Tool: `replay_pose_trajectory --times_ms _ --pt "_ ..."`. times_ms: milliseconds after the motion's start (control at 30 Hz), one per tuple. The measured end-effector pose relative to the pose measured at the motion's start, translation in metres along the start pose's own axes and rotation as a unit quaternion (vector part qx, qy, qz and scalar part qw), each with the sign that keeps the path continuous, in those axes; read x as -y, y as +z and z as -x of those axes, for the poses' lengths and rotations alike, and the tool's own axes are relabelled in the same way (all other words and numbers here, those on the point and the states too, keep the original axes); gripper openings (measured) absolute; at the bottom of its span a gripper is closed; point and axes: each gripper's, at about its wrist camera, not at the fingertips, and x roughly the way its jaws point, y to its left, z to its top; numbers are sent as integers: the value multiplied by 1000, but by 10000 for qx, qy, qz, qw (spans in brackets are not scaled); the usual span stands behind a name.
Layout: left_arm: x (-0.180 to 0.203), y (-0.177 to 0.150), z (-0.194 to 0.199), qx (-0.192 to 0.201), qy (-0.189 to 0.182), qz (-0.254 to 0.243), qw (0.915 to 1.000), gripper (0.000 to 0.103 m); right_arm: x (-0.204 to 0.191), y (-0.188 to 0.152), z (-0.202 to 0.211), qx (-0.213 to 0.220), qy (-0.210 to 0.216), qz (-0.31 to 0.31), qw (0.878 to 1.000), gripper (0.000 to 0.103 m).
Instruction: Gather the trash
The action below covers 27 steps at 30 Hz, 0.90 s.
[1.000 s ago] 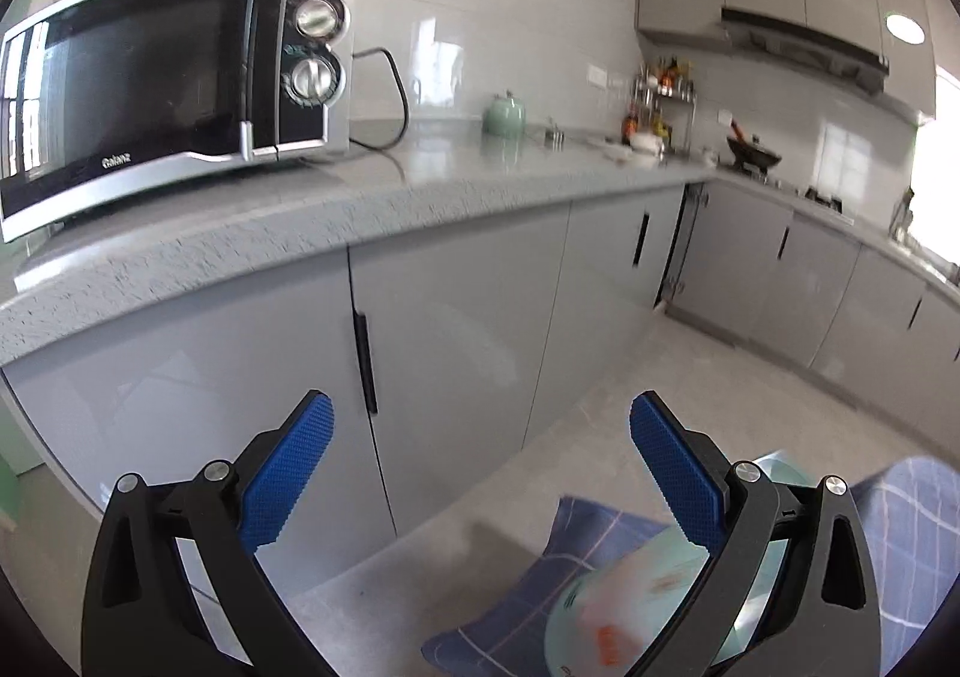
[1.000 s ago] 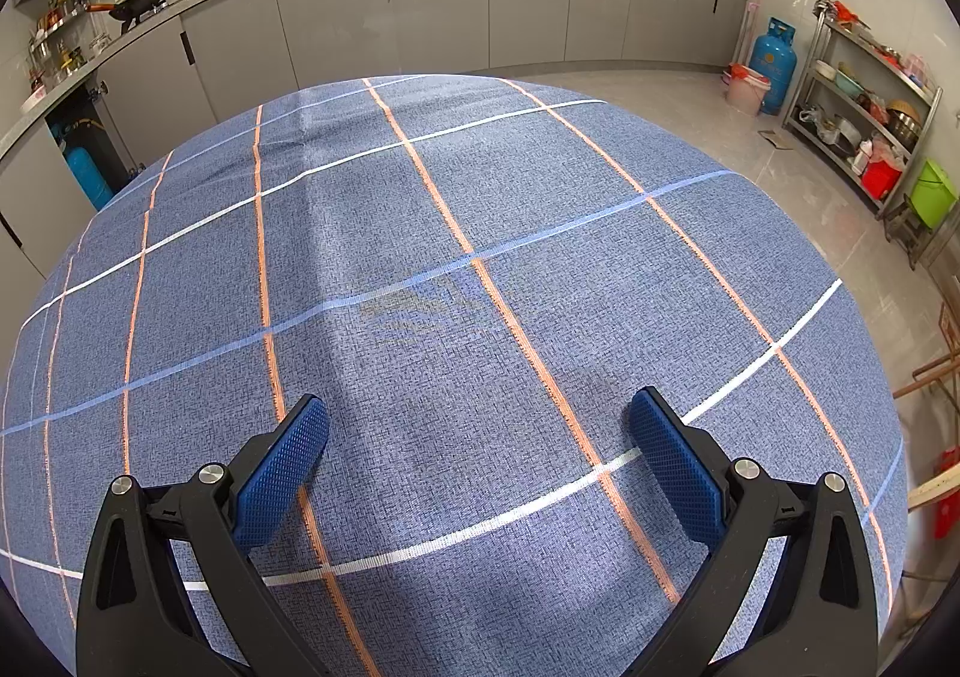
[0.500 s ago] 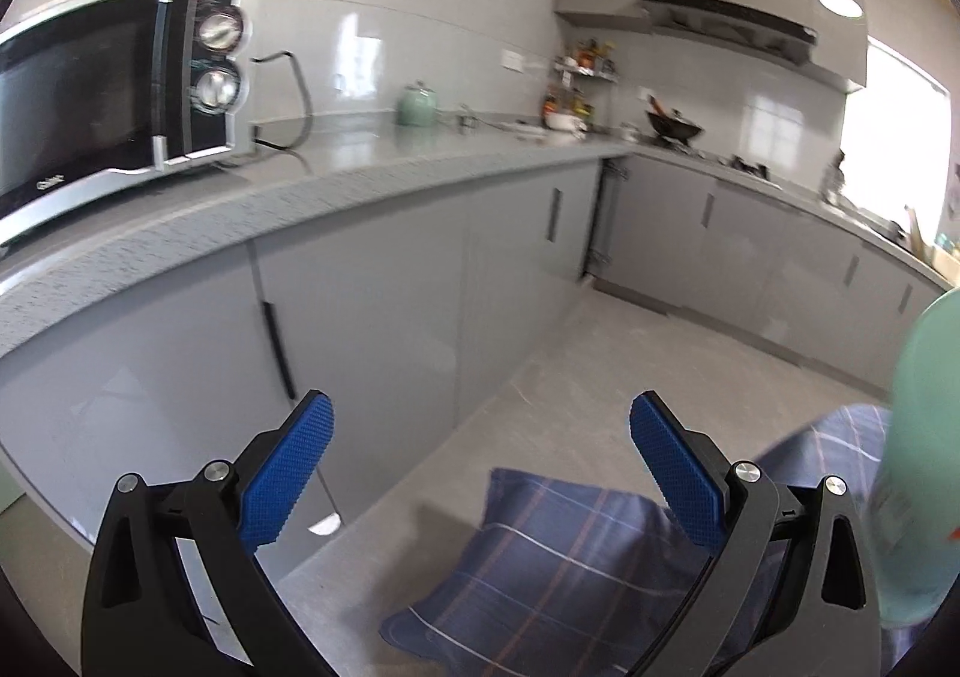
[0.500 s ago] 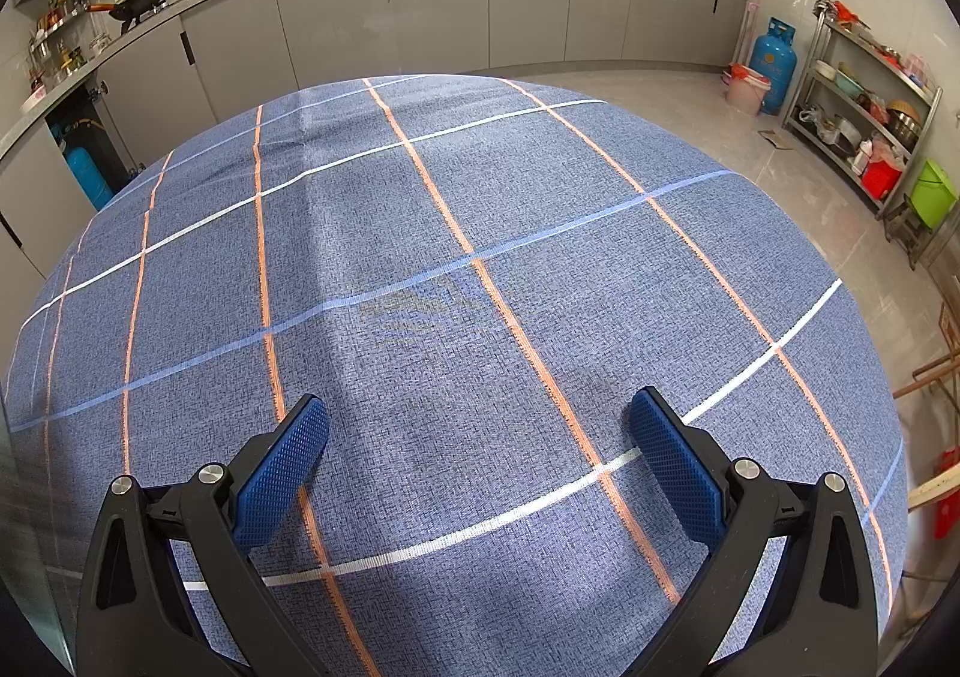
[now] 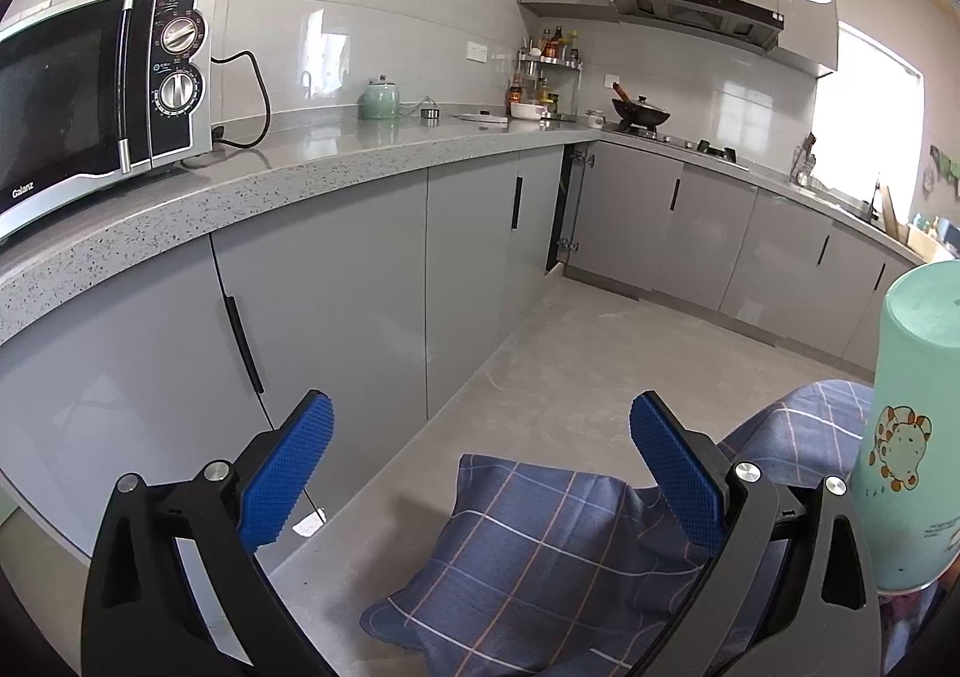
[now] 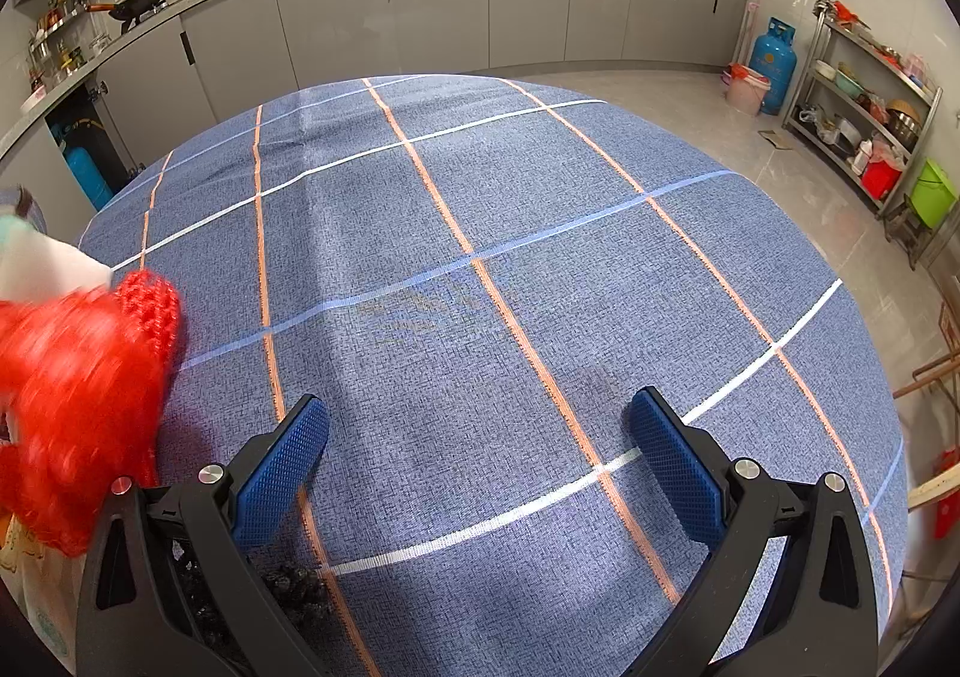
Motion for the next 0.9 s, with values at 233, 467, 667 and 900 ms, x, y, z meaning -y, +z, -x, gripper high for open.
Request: replay_pose_trajectory --times_ms 233,467,667,900 --pt "-7 4 -2 42 49 108 9999 97 0 0 0 0 0 -1 10000 99" --pt "-4 2 1 59 35 125 9999 97 0 0 0 1 0 -1 10000 99" --pt "-7 3 0 12 32 196 9998 97 0 0 0 3 0 -3 10000 99" --pt "-7 2 -4 -13 85 215 9997 97 0 0 0 4 0 -4 10000 99"
